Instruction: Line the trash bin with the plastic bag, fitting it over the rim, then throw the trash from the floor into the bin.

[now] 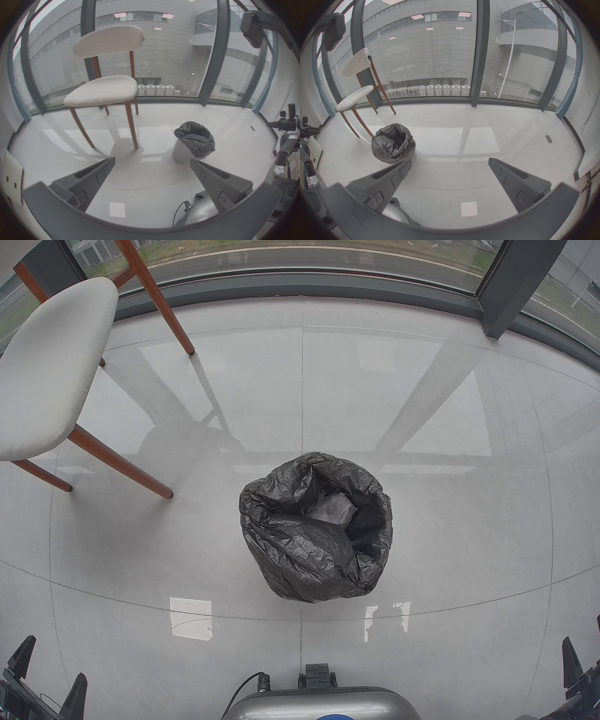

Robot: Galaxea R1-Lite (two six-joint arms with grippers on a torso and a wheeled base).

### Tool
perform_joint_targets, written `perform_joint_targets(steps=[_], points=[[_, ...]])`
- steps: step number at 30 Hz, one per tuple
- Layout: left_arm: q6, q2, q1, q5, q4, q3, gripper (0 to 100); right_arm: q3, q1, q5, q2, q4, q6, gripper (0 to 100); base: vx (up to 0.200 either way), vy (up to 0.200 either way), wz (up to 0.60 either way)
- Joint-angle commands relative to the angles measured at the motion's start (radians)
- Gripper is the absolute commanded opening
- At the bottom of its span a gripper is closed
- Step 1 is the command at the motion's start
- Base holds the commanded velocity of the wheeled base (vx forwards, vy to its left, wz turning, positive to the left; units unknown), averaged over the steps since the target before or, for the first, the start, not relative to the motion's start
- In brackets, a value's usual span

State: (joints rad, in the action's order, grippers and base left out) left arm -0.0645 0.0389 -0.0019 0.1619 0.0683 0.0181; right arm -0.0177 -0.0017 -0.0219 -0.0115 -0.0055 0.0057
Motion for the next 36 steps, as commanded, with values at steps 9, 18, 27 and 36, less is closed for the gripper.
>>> perform_joint_targets(steps=[9,18,27,36], points=[[0.043,0.004,-0.001,-0.185,-0.01,-0.015,100,0.018,0.003,0.007,0.011,-0.001,-0.007,100,0.0,0.0,0.0],[0.02,0.018,-0.01,-0.097,-0.071,-0.006,100,0.018,0.003,0.007,0.011,-0.001,-0.004,100,0.0,0.0,0.0],[0.026,0.015,-0.001,-0.144,-0.042,-0.018,100,0.018,0.003,0.007,0.011,-0.001,-0.004,100,0.0,0.0,0.0],[0.035,0.015,-0.001,-0.16,-0.041,-0.018,100,0.018,0.003,0.007,0.011,-0.001,-0.004,100,0.0,0.0,0.0]])
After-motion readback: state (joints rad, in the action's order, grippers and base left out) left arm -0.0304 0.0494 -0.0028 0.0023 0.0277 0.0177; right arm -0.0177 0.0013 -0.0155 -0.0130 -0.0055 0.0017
